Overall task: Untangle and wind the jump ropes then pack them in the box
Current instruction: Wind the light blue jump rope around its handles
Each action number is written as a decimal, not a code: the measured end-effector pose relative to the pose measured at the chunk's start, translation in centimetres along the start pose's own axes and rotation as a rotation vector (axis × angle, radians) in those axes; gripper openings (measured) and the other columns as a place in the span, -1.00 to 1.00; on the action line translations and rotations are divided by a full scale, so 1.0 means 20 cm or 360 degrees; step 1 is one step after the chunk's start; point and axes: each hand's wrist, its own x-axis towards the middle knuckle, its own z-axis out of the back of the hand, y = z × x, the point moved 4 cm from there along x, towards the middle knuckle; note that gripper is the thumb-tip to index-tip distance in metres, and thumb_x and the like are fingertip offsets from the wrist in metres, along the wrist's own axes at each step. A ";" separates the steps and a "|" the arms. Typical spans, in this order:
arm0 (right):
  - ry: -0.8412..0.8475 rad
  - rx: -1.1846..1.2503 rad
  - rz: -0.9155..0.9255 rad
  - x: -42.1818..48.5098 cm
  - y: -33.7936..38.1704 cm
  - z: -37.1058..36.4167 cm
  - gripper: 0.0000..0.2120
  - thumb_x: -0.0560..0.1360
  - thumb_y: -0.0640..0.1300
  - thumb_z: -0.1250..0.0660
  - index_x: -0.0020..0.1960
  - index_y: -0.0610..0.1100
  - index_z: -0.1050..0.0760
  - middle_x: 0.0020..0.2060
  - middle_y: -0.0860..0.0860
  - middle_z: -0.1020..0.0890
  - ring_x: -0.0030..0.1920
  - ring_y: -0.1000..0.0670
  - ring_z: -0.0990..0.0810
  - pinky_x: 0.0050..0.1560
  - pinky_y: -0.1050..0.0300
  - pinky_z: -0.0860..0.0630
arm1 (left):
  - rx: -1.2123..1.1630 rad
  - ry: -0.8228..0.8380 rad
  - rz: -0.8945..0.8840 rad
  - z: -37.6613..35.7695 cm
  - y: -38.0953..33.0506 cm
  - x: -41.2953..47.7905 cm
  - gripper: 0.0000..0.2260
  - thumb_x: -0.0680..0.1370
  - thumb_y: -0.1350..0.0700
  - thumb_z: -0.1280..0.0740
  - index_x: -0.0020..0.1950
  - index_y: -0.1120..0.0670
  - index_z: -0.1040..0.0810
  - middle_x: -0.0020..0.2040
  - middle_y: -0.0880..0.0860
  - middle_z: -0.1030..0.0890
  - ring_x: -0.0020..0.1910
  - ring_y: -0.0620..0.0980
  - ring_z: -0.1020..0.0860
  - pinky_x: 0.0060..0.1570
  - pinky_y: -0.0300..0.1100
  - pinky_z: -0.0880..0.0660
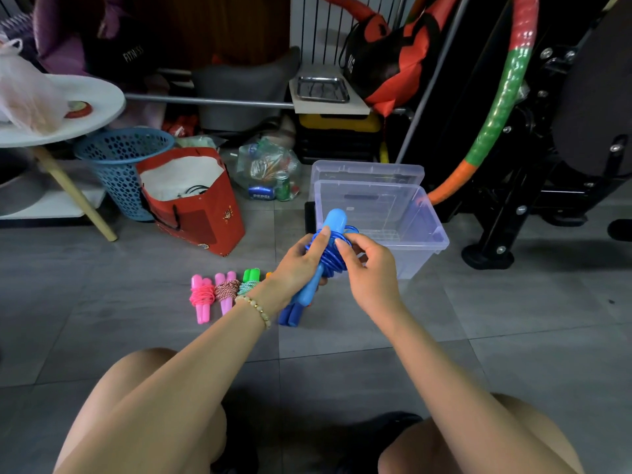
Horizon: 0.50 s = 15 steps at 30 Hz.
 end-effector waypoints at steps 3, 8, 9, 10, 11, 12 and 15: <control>-0.0063 -0.0159 0.0080 0.01 0.01 -0.01 -0.81 0.58 -0.11 -0.24 -0.03 -0.18 -0.58 -0.24 -0.03 -0.59 -0.22 -0.01 -0.46 -0.21 0.28 -0.34 | -0.0044 -0.0032 -0.0075 -0.01 -0.02 0.01 -0.70 0.60 -0.17 -0.13 -0.02 0.01 -0.51 -0.31 0.04 -0.54 -0.39 -0.05 -0.50 -0.32 -0.19 -0.51; -0.0197 -0.0111 0.0045 0.02 0.00 0.01 -0.83 0.56 -0.19 -0.27 0.06 -0.22 -0.59 -0.19 0.10 -0.42 -0.18 0.10 -0.48 -0.15 0.50 -0.33 | -0.0034 -0.0107 -0.0249 -0.01 -0.02 0.04 -0.76 0.61 -0.09 -0.18 -0.16 0.02 -0.44 -0.44 -0.07 -0.53 -0.43 -0.08 -0.51 -0.40 -0.24 -0.50; -0.0229 -0.0131 0.0064 0.02 0.01 0.02 -0.83 0.56 -0.20 -0.27 0.06 -0.22 -0.59 -0.20 0.10 -0.43 -0.20 0.14 -0.47 -0.16 0.51 -0.33 | -0.0047 -0.0111 -0.0247 -0.01 -0.02 0.04 -0.76 0.60 -0.09 -0.19 -0.17 0.02 -0.43 -0.47 -0.09 -0.53 -0.45 -0.11 -0.51 -0.42 -0.24 -0.49; -0.0245 -0.0161 0.0100 0.01 0.01 0.02 -0.84 0.56 -0.20 -0.27 0.04 -0.24 -0.59 -0.20 0.07 -0.46 -0.21 0.15 -0.47 -0.17 0.51 -0.33 | -0.0054 -0.0108 -0.0219 -0.02 -0.02 0.04 -0.75 0.60 -0.10 -0.19 -0.18 0.03 -0.42 -0.48 -0.08 -0.52 -0.48 -0.11 -0.51 -0.43 -0.24 -0.48; -0.0251 -0.0197 0.0135 0.01 0.02 0.01 -0.84 0.55 -0.21 -0.27 0.02 -0.24 -0.59 -0.19 0.03 -0.49 -0.22 0.13 -0.47 -0.17 0.50 -0.33 | -0.0048 -0.0103 -0.0176 -0.02 -0.02 0.04 -0.74 0.60 -0.12 -0.18 -0.17 0.03 -0.42 -0.49 -0.08 -0.51 -0.50 -0.11 -0.49 -0.44 -0.24 -0.48; -0.0250 -0.0225 0.0156 0.02 0.02 0.01 -0.85 0.55 -0.22 -0.27 0.01 -0.25 -0.59 -0.19 0.00 -0.52 -0.22 0.12 -0.48 -0.18 0.49 -0.34 | -0.0035 -0.0103 -0.0133 -0.02 -0.02 0.04 -0.73 0.59 -0.14 -0.18 -0.14 0.04 -0.42 -0.48 -0.06 -0.50 -0.51 -0.10 -0.48 -0.45 -0.25 -0.47; -0.0215 -0.0142 0.0073 0.04 -0.01 0.02 -0.87 0.53 -0.23 -0.30 -0.03 -0.23 -0.61 -0.24 -0.04 -0.59 -0.29 0.15 -0.50 -0.23 0.44 -0.35 | 0.0067 -0.0116 -0.0143 -0.02 0.00 0.05 -0.67 0.55 -0.16 -0.24 0.06 0.09 -0.34 -0.22 0.02 -0.55 -0.36 -0.10 -0.52 -0.34 -0.25 -0.48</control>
